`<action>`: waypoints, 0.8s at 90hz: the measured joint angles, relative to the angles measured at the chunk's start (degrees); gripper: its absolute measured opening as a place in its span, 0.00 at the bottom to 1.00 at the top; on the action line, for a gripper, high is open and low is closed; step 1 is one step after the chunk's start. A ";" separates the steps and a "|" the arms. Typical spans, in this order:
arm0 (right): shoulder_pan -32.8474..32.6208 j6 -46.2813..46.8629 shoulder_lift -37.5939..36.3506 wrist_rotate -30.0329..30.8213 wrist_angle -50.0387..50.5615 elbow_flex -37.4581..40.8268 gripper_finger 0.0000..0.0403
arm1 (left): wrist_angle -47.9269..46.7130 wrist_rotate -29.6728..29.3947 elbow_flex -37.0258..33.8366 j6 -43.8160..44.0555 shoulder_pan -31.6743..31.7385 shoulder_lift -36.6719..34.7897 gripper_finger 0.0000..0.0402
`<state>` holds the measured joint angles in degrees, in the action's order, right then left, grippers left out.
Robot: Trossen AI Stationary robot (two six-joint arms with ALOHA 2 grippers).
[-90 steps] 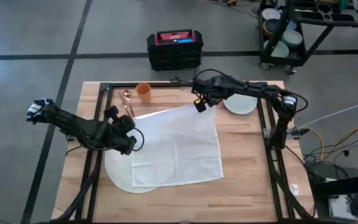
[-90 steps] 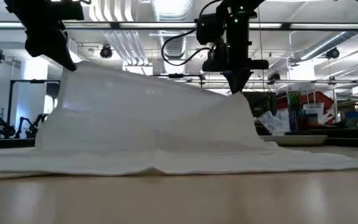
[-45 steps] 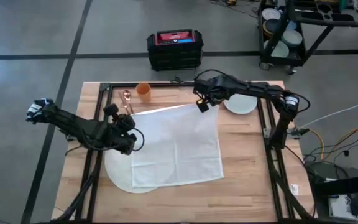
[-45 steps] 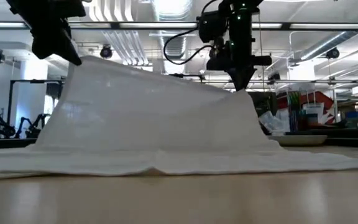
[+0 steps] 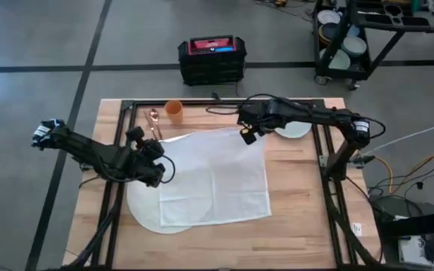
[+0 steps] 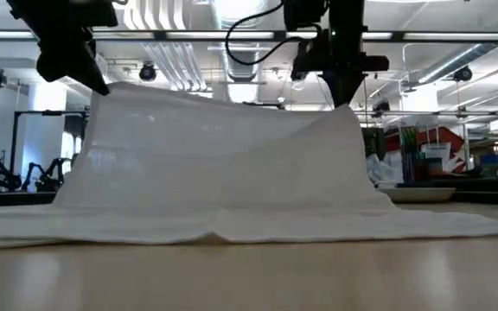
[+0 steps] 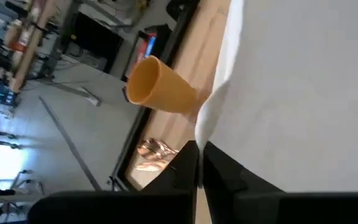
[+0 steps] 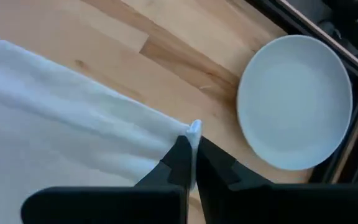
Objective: Set table place
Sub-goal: Fold the white napkin
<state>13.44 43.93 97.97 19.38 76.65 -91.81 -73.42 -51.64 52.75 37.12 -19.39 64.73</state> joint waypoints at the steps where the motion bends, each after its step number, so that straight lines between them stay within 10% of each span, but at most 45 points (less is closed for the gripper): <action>1: -0.21 0.12 0.00 -0.06 0.05 0.00 0.00 | 0.01 0.39 0.00 0.00 0.01 0.00 0.01; 72: -12.51 6.79 -0.07 -1.63 7.30 0.00 0.00 | 0.51 13.40 4.33 7.15 -0.01 -1.11 0.01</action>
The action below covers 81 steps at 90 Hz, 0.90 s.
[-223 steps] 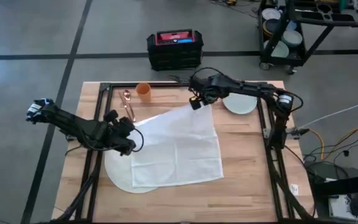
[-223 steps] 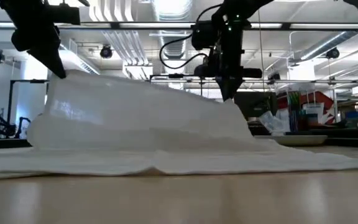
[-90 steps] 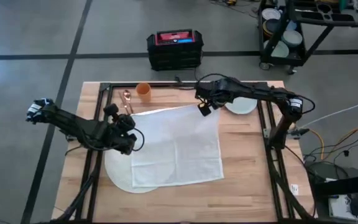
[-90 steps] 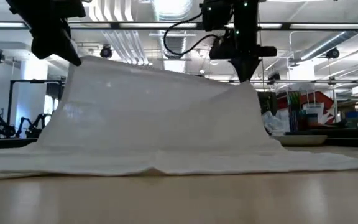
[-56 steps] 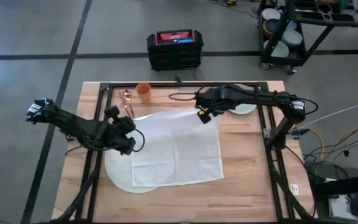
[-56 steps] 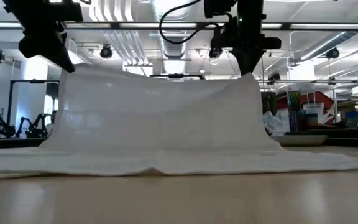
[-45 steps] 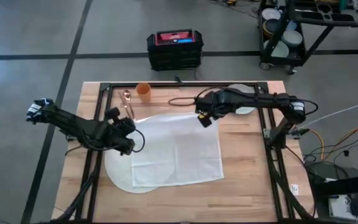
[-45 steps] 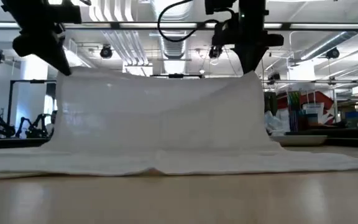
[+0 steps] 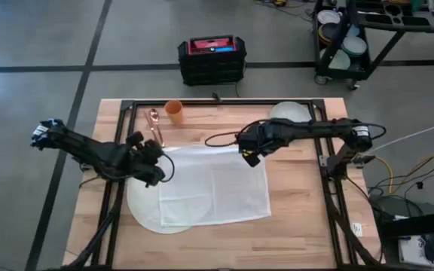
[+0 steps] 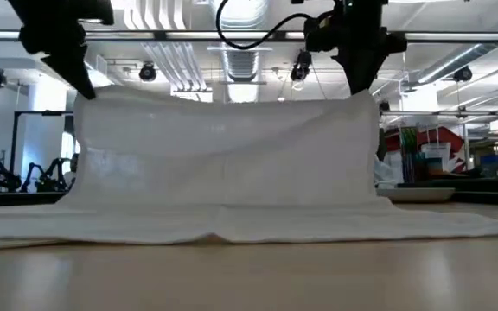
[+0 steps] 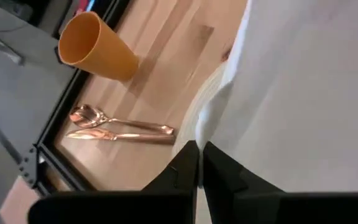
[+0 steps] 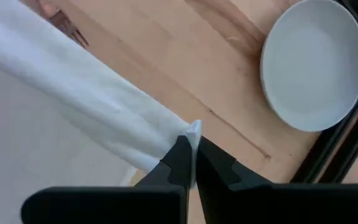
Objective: Set table place
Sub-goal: Fold the white napkin
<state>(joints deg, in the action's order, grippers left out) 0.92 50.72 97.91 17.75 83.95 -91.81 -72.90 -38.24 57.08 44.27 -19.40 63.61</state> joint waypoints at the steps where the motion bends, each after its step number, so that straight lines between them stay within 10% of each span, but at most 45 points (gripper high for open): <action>1: -0.12 0.15 -0.01 -0.02 0.02 0.00 0.00 | 0.01 0.03 0.20 0.00 0.00 0.00 0.01; 81: -9.49 8.65 -0.04 -1.75 3.19 0.00 0.00 | 2.91 9.49 3.21 6.50 -4.44 0.28 0.00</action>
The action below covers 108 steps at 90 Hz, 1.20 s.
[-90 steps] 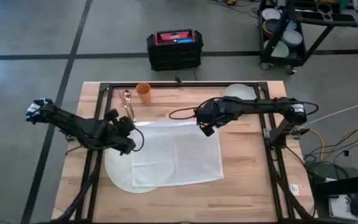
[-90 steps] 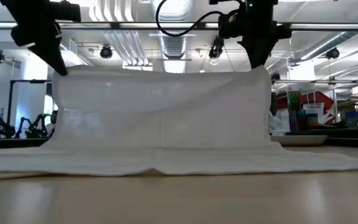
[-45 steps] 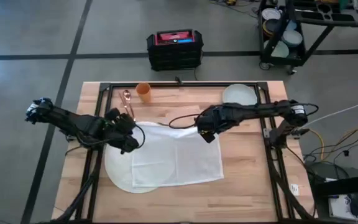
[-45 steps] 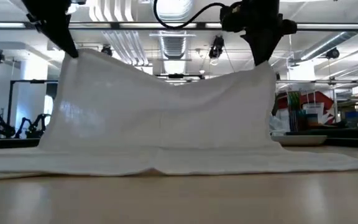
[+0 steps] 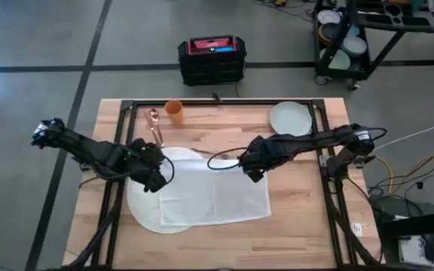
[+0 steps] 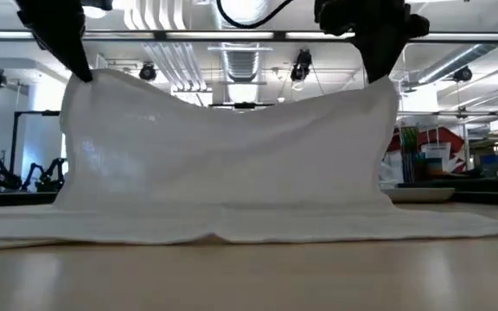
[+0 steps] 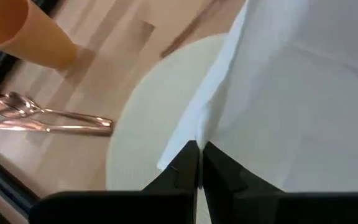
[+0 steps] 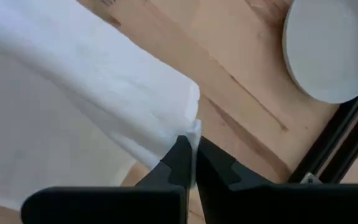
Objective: Set table place
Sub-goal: Fold the white napkin
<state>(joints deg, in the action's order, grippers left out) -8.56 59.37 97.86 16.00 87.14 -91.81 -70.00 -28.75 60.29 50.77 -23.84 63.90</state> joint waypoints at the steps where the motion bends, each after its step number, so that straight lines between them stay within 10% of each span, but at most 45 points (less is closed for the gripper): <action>1: -0.14 0.13 0.00 -0.01 -0.01 0.00 0.00 | 0.00 0.05 0.00 0.23 -0.21 0.00 0.00; 108: -9.46 13.03 0.13 -4.47 -11.63 0.00 0.00 | 9.53 7.00 -2.93 8.73 -8.43 10.54 0.00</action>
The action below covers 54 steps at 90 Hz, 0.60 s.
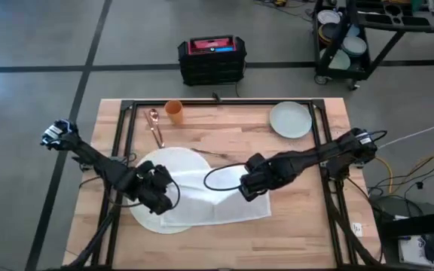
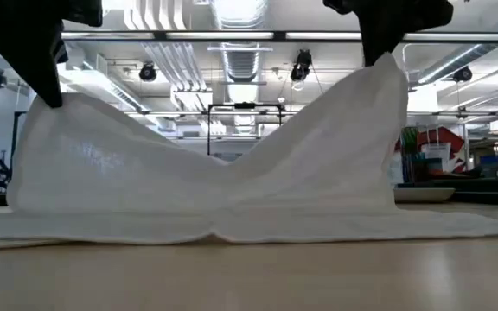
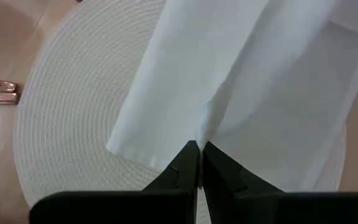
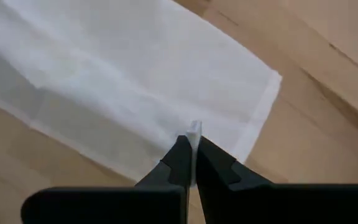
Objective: Set table place
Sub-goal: Fold the white napkin
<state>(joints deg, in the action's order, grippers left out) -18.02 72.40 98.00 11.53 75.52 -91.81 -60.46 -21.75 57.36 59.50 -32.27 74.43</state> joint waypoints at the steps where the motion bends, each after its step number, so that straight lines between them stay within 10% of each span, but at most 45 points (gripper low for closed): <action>1: -0.08 0.09 0.00 0.00 0.01 0.00 0.00 | 0.00 0.01 0.00 0.00 -0.02 0.00 0.00; 54: -2.69 2.75 0.04 -4.52 -1.24 3.19 0.00 | 0.00 2.59 0.00 1.65 -2.21 -0.09 0.01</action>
<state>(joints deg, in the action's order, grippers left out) -20.72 75.16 98.04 7.01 74.28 -88.62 -60.47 -19.16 57.36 61.14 -34.48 74.35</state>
